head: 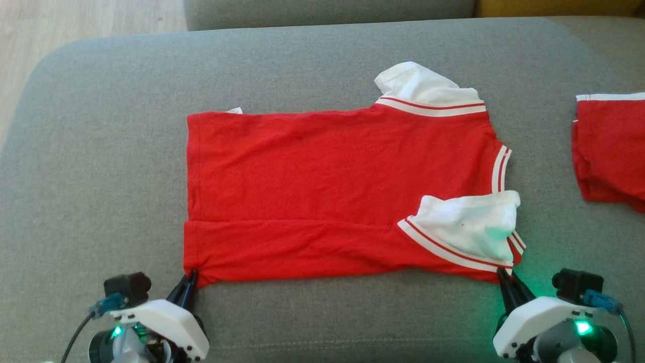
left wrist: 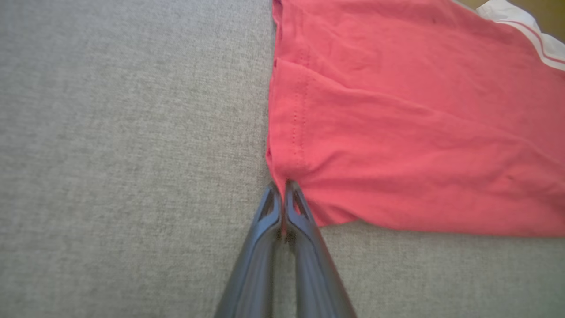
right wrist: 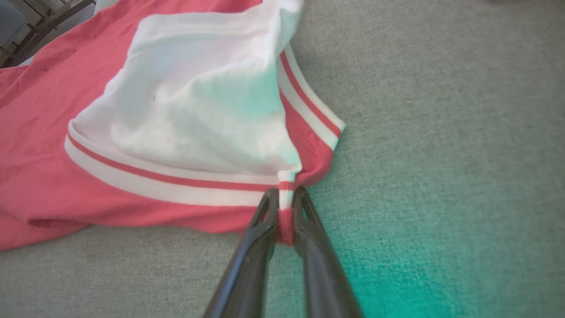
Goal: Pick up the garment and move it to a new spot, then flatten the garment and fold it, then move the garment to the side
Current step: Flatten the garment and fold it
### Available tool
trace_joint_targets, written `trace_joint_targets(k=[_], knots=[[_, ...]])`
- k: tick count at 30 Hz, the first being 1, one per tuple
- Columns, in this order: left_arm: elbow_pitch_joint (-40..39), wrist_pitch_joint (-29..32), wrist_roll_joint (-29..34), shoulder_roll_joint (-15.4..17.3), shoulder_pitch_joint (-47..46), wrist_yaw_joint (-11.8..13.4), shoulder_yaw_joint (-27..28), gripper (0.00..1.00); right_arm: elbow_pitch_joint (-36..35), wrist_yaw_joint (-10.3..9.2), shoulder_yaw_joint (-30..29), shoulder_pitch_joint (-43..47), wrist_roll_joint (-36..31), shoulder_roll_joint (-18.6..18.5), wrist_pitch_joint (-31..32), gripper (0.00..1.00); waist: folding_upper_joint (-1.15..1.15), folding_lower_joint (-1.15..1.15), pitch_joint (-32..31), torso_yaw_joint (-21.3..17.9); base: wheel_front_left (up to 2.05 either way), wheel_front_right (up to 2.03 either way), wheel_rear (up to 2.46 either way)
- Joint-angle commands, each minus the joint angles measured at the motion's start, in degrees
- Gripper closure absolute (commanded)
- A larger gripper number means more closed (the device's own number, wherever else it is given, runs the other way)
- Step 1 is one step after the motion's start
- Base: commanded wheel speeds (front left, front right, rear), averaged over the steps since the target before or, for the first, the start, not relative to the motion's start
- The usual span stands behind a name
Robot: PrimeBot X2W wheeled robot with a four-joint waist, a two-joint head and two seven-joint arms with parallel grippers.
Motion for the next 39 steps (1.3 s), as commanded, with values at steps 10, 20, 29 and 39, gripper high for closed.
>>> trace_joint_targets(k=[10,20,29,39], knots=[[-1.1,-2.4,0.0,1.7,-0.6,-0.2,1.2,1.0,-2.6,-0.05,0.5,0.8,1.3,-0.3,-0.4,1.0,0.0,0.0,-1.6,0.0,0.0,0.0,0.0],[-6.3,-0.2,-0.9,2.5,4.6,1.5,1.4,1.0,-5.8,-0.05,-0.6,4.7,2.6,-0.3,1.3,1.0,0.0,0.0,-3.7,-0.3,0.0,0.0,0.0],[-9.4,1.9,-1.9,2.2,8.3,2.6,0.9,1.0,-6.8,-0.05,-0.8,7.1,3.6,-0.3,2.7,1.0,0.0,0.0,-4.9,0.0,0.0,0.0,0.0],[-11.5,0.3,-1.4,2.1,7.7,4.4,1.1,0.0,-9.3,-0.05,-0.2,6.3,3.5,-0.3,-0.4,0.0,0.0,0.0,-4.9,-0.1,0.0,0.0,0.0]])
